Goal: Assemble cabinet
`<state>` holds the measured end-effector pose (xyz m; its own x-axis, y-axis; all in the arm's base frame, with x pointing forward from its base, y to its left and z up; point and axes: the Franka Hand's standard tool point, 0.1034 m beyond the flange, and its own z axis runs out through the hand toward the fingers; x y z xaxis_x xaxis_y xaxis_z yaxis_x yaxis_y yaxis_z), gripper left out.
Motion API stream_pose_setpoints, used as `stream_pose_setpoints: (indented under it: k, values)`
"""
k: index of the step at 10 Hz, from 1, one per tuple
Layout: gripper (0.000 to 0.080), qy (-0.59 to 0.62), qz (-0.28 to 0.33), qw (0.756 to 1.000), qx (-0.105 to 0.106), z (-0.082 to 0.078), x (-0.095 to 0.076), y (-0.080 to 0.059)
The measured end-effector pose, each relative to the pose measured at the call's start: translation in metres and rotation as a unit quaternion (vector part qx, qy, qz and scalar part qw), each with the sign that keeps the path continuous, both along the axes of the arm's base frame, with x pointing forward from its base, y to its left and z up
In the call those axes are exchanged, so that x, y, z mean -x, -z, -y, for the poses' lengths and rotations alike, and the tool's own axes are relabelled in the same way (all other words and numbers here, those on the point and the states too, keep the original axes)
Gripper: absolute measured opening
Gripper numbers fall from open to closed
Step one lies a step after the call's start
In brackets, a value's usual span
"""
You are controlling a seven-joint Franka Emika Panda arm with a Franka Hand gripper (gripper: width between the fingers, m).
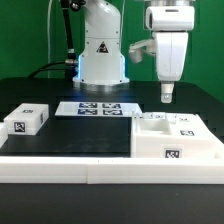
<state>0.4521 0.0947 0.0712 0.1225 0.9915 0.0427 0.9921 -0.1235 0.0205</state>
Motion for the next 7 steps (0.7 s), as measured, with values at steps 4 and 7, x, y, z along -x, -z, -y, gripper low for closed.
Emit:
stream_pose_setpoints:
  k: [4, 7]
  values:
    - [0.0797, -0.002, -0.006, 1.000, -0.008, 0.002, 0.031, 0.022]
    - [0.0797, 0.000, -0.021, 1.000, -0.012, -0.001, 0.038, 0.037]
